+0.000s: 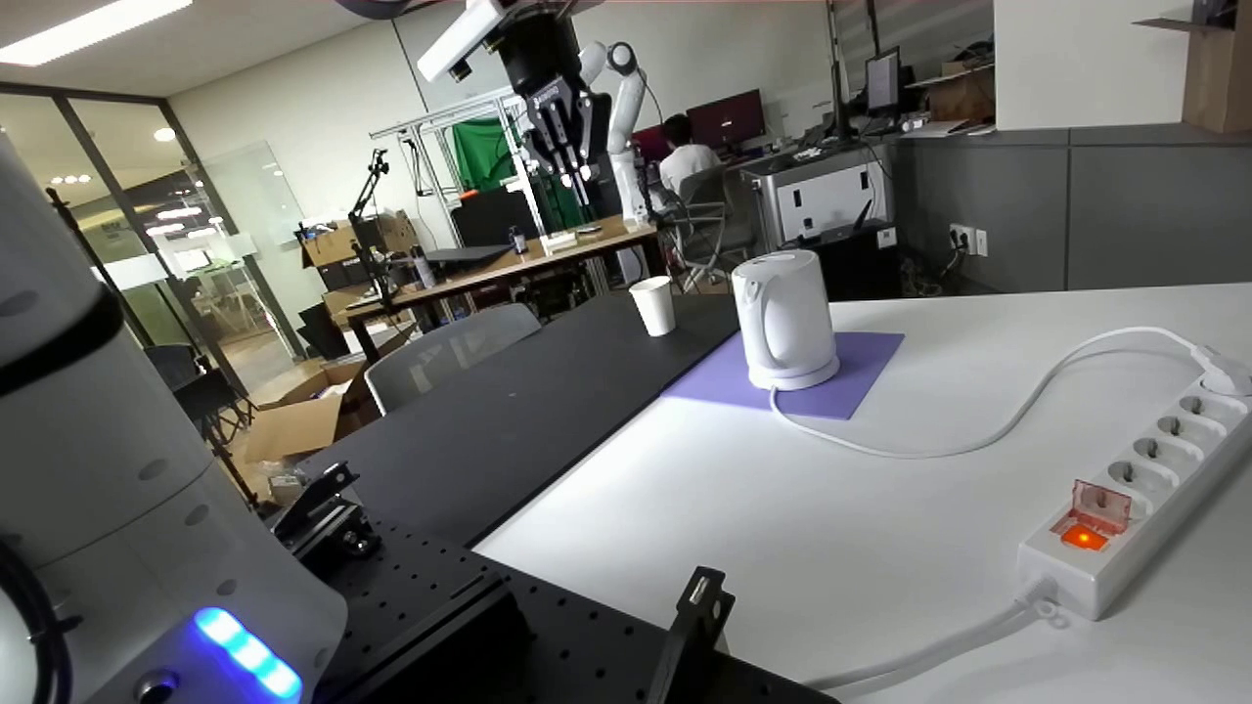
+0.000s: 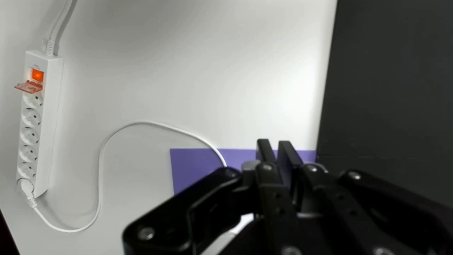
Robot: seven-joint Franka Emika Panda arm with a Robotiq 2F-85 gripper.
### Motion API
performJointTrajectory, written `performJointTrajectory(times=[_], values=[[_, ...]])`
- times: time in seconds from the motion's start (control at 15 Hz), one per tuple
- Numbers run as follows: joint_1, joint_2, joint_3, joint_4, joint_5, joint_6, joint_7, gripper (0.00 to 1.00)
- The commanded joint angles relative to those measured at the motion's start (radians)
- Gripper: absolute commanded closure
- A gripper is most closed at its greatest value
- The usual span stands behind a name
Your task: Press the button the handle of the kettle
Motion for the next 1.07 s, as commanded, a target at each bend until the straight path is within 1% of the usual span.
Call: performJointTrajectory(times=[0.0,0.07,0.13,0.2,0.27,0.33,0.47,0.67,0.87,1.0], values=[[0.012,0.000,-0.012,0.001,-0.003,-0.002,0.002,0.88],[0.012,0.000,-0.012,0.001,-0.003,-0.002,0.002,0.97],[0.012,0.001,-0.012,0.001,-0.003,-0.002,0.001,0.89],[0.013,0.002,-0.012,0.001,-0.003,-0.002,0.001,0.96],[0.013,0.003,-0.012,0.001,-0.003,-0.002,0.001,0.96],[0.013,0.003,-0.012,0.000,-0.003,-0.002,0.001,0.99],[0.000,0.029,-0.022,0.008,-0.004,0.086,0.023,1.00],[-0.010,0.085,-0.052,0.024,0.031,0.243,0.011,1.00],[-0.017,0.178,-0.078,0.055,0.068,0.380,0.014,1.00],[-0.019,0.242,-0.089,0.079,0.092,0.445,0.020,1.00]])
